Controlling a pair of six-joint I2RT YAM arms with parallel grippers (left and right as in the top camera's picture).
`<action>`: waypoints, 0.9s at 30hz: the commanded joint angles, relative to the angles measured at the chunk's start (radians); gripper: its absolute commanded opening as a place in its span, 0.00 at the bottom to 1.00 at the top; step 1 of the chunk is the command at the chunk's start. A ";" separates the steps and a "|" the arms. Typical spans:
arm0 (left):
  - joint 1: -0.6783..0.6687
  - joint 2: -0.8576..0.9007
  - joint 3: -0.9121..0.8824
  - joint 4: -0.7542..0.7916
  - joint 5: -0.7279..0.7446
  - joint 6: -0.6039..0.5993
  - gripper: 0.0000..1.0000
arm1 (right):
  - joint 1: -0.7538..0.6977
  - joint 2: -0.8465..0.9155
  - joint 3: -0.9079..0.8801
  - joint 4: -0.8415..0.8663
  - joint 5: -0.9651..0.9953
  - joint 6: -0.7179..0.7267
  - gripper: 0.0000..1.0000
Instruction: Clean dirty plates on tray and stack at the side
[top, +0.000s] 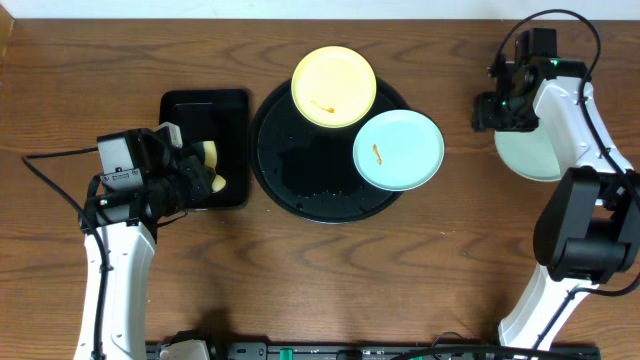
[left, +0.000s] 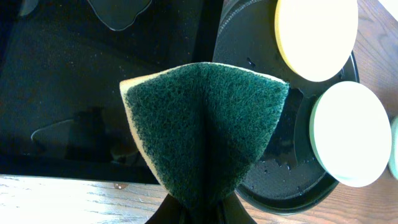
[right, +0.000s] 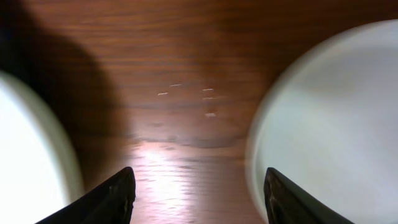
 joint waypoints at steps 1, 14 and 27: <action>0.003 0.000 0.008 -0.002 -0.010 0.020 0.08 | 0.003 -0.002 0.023 -0.023 -0.192 -0.005 0.63; 0.003 0.000 0.008 -0.014 -0.010 0.020 0.08 | 0.027 -0.002 0.018 -0.117 -0.352 -0.059 0.57; 0.003 0.000 0.008 -0.015 -0.010 0.020 0.08 | 0.143 -0.002 -0.103 0.061 -0.210 -0.041 0.54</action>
